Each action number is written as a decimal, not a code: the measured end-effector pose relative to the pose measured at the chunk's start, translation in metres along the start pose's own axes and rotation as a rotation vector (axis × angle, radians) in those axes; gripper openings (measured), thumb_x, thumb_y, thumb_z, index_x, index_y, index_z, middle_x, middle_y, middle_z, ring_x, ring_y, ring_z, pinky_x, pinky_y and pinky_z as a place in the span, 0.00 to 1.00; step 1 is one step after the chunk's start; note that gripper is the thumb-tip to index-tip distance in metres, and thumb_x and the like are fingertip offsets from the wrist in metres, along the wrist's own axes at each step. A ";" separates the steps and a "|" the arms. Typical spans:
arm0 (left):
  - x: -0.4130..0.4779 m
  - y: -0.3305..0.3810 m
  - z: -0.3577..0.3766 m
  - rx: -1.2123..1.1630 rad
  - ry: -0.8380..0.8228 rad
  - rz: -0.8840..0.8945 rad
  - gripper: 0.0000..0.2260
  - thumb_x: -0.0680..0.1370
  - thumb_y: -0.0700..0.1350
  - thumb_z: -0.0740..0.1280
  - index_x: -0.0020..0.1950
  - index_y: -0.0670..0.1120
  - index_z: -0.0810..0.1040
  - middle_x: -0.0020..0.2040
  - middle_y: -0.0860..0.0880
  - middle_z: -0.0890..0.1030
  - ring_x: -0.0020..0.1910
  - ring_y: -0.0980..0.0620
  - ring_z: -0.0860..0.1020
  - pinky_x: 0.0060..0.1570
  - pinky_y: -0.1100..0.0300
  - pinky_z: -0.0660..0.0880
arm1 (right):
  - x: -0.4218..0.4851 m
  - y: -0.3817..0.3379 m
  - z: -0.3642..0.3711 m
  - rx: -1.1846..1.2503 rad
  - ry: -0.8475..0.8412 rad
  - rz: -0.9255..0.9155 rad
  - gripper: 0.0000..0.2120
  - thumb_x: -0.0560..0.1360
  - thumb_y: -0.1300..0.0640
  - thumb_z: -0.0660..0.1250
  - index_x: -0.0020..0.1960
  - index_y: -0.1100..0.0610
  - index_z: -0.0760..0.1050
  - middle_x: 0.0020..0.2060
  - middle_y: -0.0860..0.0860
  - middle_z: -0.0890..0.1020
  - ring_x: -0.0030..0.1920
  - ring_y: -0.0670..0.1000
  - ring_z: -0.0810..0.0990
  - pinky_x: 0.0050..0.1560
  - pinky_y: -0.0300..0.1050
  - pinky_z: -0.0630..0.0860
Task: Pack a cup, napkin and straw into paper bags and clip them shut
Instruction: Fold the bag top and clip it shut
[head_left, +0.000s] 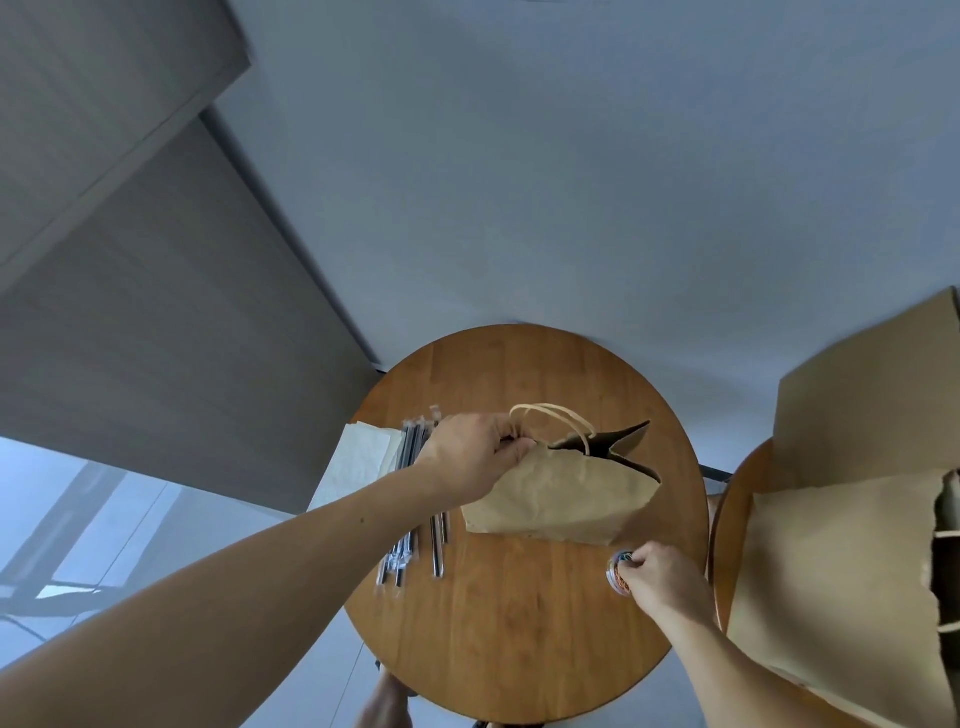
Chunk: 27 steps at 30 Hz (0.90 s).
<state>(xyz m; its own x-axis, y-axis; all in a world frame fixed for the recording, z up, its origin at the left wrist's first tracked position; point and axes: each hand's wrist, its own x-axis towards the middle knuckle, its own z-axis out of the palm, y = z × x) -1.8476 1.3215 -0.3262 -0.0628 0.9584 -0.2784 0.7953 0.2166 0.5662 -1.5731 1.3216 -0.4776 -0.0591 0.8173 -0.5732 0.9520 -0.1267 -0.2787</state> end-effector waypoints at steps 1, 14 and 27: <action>0.000 0.000 0.000 0.001 0.003 0.004 0.07 0.82 0.52 0.63 0.53 0.56 0.81 0.41 0.53 0.83 0.40 0.53 0.80 0.40 0.56 0.76 | 0.001 0.000 0.002 -0.002 0.000 -0.002 0.09 0.78 0.48 0.67 0.51 0.53 0.80 0.39 0.46 0.81 0.40 0.46 0.80 0.44 0.43 0.82; -0.001 -0.001 0.002 -0.009 -0.005 -0.003 0.07 0.81 0.52 0.63 0.52 0.56 0.81 0.40 0.53 0.83 0.40 0.53 0.80 0.39 0.56 0.77 | -0.008 0.001 0.004 -0.042 0.104 -0.003 0.09 0.81 0.50 0.61 0.57 0.51 0.76 0.48 0.48 0.83 0.46 0.49 0.81 0.36 0.39 0.77; -0.002 0.000 0.002 -0.009 -0.003 -0.002 0.07 0.82 0.52 0.63 0.52 0.55 0.81 0.39 0.54 0.82 0.39 0.53 0.80 0.40 0.55 0.76 | -0.020 0.004 0.000 0.143 0.181 -0.033 0.08 0.82 0.54 0.60 0.56 0.57 0.74 0.53 0.56 0.82 0.52 0.56 0.83 0.49 0.49 0.82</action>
<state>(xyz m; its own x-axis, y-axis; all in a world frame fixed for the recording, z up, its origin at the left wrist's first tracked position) -1.8462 1.3193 -0.3266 -0.0621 0.9574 -0.2819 0.7899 0.2198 0.5724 -1.5685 1.3050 -0.4671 -0.0224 0.9083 -0.4177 0.8972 -0.1661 -0.4093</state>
